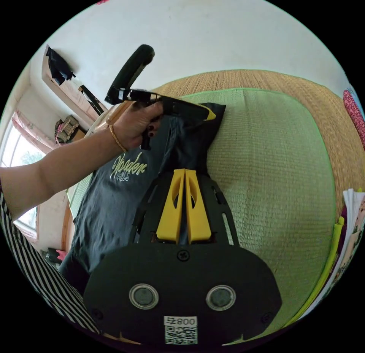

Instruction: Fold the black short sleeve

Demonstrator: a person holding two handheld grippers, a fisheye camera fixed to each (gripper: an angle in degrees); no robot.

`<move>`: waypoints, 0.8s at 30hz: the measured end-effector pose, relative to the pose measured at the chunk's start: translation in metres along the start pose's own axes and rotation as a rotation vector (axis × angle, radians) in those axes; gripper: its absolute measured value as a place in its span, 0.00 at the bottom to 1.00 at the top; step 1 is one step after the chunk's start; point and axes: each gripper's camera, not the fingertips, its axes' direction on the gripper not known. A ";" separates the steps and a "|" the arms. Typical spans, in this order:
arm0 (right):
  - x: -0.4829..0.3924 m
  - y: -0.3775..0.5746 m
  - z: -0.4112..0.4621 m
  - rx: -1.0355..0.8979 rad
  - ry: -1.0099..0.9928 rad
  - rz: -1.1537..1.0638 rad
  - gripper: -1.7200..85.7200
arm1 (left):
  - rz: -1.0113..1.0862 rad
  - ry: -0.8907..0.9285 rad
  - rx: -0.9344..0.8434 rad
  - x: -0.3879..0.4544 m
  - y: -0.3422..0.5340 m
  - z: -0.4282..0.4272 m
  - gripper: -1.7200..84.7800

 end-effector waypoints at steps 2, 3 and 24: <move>0.000 -0.002 0.000 -0.053 0.021 0.012 0.02 | 0.010 -0.017 -0.029 -0.008 0.004 0.017 0.02; 0.001 -0.003 0.001 -0.076 0.016 0.013 0.02 | 0.003 -0.013 -0.031 -0.011 0.005 0.018 0.02; -0.012 -0.032 -0.104 0.032 -0.040 0.102 0.02 | -0.019 0.140 0.115 -0.094 0.134 0.093 0.02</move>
